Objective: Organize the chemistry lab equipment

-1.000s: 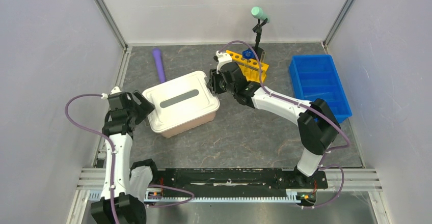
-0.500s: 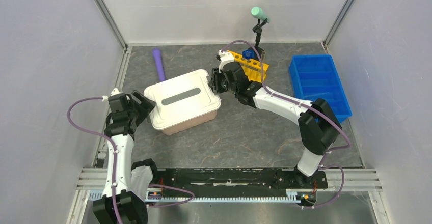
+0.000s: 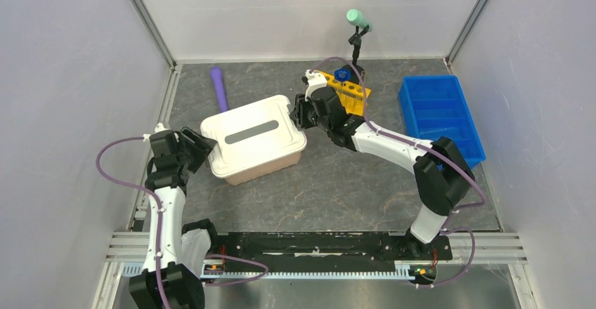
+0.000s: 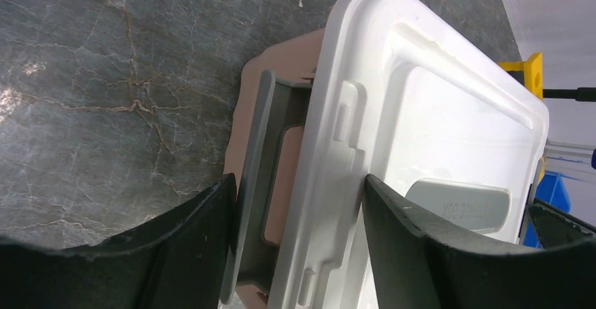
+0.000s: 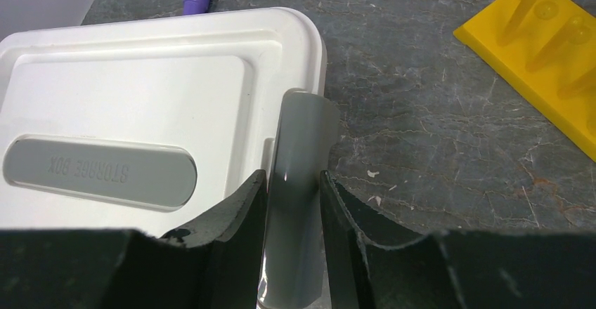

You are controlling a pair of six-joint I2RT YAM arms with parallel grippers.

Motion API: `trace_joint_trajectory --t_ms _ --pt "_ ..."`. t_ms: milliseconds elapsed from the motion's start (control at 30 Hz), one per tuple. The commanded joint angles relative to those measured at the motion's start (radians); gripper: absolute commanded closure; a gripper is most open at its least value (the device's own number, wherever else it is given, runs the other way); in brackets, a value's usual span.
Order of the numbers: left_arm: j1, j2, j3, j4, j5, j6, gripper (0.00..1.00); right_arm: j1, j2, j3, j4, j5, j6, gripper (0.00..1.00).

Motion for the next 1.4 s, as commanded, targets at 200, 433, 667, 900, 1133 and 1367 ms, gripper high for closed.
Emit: trace_joint_trajectory --t_ms 200,433,667,900,1133,1367 --pt "-0.006 0.015 0.111 -0.015 0.063 0.111 0.44 0.008 -0.018 -0.09 0.001 -0.083 0.035 0.62" --pt "-0.012 0.048 0.154 -0.043 0.076 0.171 0.48 0.021 -0.007 -0.088 0.026 -0.124 0.053 0.62" --pt "-0.068 0.087 0.182 -0.054 0.039 0.202 0.5 0.026 0.003 -0.081 0.037 -0.134 0.061 0.62" --pt "-0.144 0.121 0.186 -0.062 -0.043 0.227 0.48 0.031 0.019 -0.073 0.037 -0.146 0.064 0.62" --pt "-0.222 0.163 0.203 -0.073 -0.113 0.248 0.47 0.043 0.038 -0.072 0.043 -0.16 0.07 0.63" --pt "-0.32 0.202 0.246 -0.101 -0.203 0.27 0.49 0.08 0.053 -0.067 0.053 -0.172 0.084 0.63"
